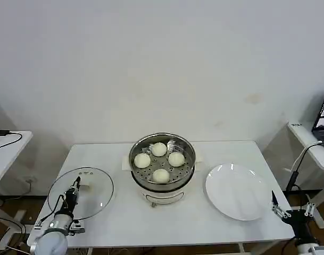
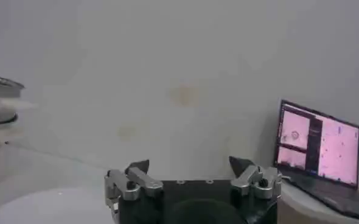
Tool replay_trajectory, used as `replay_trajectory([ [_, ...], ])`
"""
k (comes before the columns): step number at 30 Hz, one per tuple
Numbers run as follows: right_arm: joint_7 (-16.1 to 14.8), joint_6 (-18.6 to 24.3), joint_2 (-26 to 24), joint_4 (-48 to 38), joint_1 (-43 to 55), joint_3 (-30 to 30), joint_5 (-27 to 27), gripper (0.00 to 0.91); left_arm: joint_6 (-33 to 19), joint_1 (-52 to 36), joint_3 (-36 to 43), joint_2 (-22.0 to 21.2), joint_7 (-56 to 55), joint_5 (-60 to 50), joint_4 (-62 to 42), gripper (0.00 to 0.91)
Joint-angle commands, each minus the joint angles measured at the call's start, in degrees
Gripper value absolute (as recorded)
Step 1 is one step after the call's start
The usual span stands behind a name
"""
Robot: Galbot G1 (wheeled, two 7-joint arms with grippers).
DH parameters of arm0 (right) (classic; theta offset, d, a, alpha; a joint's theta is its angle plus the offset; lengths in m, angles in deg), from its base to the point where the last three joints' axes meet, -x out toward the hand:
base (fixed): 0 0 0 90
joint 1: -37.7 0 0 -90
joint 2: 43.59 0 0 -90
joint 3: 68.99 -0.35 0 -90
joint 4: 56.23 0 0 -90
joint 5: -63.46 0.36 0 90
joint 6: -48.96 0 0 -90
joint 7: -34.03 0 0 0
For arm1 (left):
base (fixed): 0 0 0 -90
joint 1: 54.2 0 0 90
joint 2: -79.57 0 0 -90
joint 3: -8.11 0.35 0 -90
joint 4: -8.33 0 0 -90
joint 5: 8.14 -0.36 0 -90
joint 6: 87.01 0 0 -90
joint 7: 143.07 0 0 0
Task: Take steamed baozi put them in steamer then cover it.
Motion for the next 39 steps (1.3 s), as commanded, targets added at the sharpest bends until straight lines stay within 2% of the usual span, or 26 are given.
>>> replay_trajectory([
  [1, 0.05, -0.08, -0.15, 0.08, 0.14, 1.37, -0.18, 0.907, 3.8, 4.47, -2.21, 2.55, 1.6, 8.02, 14.34, 0.0],
  [4, 0.02, -0.07, -0.26, -0.05, 0.22, 1.68, -0.2, 0.907, 6.27, 4.75, -2.89, 5.16, 3.93, 11.48, 18.83, 0.0],
  [9, -0.02, 0.03, -0.38, -0.31, 0.61, 2.31, -0.56, 0.907, 13.84, 3.43, -1.72, 11.57, 9.6, 21.4, 25.7, 0.0],
  [11, -0.02, 0.06, -0.19, -0.29, 0.81, 2.72, -0.96, 0.907, 15.82, 1.51, -0.52, 13.08, 10.09, 22.2, 27.16, 0.0],
  [15, 0.05, 0.2, 0.15, -0.53, 1.11, 3.54, -1.68, 0.907, 20.01, -1.85, 3.18, 14.52, 11.13, 23.54, 29.4, 0.0],
  [18, 0.28, 0.36, 0.51, -1.03, 1.53, 3.94, -2.26, 0.907, 24.47, -6.02, 9.25, 14.16, 12.88, 24.28, 30.87, 0.0],
  [24, 1.1, 0.18, 1.51, -1.92, 2.45, 4.63, -3.91, 0.907, 31.59, -18.36, 22.74, 11.22, 16.46, 21.0, 29.86, 0.0],
  [28, 1.81, 0.17, 1.45, -3.01, 3.27, 4.6, -4.91, 0.907, 35.61, -27.72, 30.77, 4.18, 20.4, 13.67, 26.25, 0.0],
  [32, 2.42, -0.53, 1.61, -3.85, 4.3, 4.95, -5.69, 0.907, 38.25, -30.99, 37.01, -0.57, 23.75, 8.1, 24.29, 0.0],
  [39, 2.68, -0.41, 2.15, -5.01, 4.88, 5.69, -6.73, 0.907, 40.41, -32.68, 41.57, -7.05, 29.44, -0.81, 21.07, 0.0],
])
